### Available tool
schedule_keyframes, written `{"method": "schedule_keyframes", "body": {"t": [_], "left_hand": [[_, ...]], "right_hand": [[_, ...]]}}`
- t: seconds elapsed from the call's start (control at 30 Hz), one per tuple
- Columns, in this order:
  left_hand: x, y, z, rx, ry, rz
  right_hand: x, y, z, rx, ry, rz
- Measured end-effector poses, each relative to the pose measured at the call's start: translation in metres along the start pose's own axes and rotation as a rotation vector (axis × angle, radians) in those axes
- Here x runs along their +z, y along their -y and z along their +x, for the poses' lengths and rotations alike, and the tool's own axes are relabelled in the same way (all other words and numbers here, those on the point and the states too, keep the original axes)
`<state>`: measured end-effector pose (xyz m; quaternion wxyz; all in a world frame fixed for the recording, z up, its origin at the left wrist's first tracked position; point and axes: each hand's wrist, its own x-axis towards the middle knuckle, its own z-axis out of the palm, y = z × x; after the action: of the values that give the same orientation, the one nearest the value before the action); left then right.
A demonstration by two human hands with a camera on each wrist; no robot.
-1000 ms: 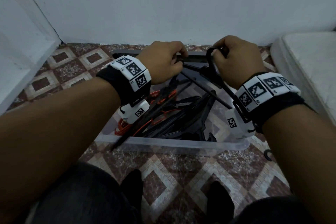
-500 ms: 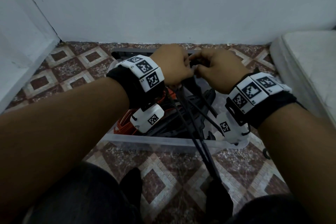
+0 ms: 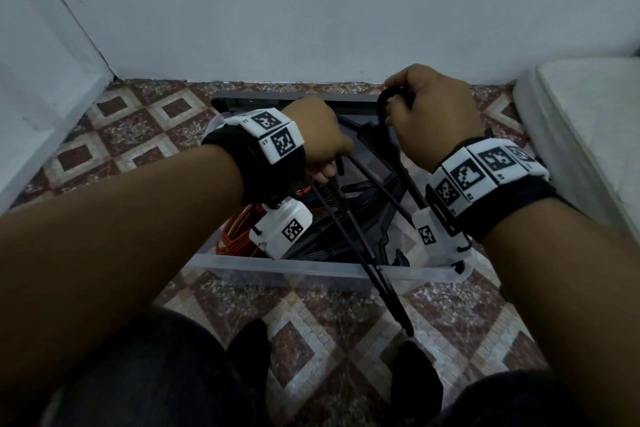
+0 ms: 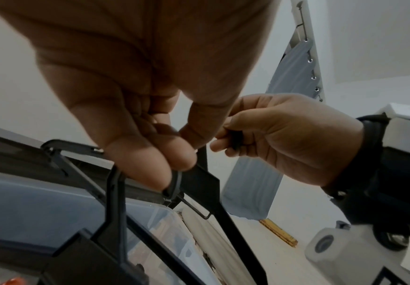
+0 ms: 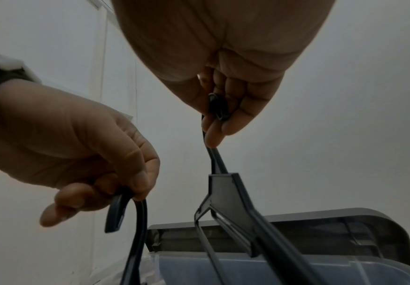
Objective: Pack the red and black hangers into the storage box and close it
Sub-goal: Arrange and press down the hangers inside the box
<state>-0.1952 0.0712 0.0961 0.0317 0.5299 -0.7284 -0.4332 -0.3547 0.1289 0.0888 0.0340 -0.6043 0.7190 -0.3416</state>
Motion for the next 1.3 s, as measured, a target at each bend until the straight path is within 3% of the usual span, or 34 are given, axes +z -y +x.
{"method": "schedule_keyframes", "body": {"t": [0.1, 0.2, 0.3, 0.4, 0.6, 0.7, 0.8, 0.9, 0.93, 1.1, 1.3], "left_hand": [[-0.002, -0.002, -0.003, 0.022, -0.055, -0.106], [-0.002, -0.009, -0.007, 0.053, -0.120, -0.256], [-0.001, -0.014, -0.009, 0.054, -0.082, -0.322], [0.001, -0.016, -0.010, 0.054, -0.061, -0.416], [-0.002, -0.008, -0.003, 0.208, 0.074, -0.469], [-0.014, 0.006, 0.010, 0.219, -0.007, -0.453], [-0.037, 0.040, 0.031, 0.132, -0.173, -0.188], [-0.044, 0.085, 0.050, -0.018, -0.116, 0.434], [-0.045, 0.098, 0.056, -0.094, -0.110, 0.516], [-0.042, 0.149, 0.095, -0.244, -0.049, 0.688], [-0.027, 0.172, 0.137, -0.188, -0.024, 0.843]], "right_hand": [[0.001, -0.003, 0.001, 0.037, 0.064, -0.001], [0.007, -0.001, -0.002, 0.007, 0.248, 0.015], [0.011, 0.000, -0.006, -0.018, 0.401, 0.048], [0.011, -0.002, -0.006, 0.031, 0.445, 0.184], [0.014, -0.002, -0.007, 0.096, 0.508, 0.411], [0.018, -0.008, -0.003, 0.184, 0.429, 0.407], [0.017, -0.013, 0.000, 0.234, 0.383, 0.385], [0.018, -0.014, 0.001, 0.250, 0.366, 0.404], [0.020, -0.016, 0.001, 0.247, 0.361, 0.389], [0.023, -0.023, 0.006, 0.163, 0.314, 0.184], [0.025, -0.034, 0.016, 0.152, 0.168, 0.047]]}}
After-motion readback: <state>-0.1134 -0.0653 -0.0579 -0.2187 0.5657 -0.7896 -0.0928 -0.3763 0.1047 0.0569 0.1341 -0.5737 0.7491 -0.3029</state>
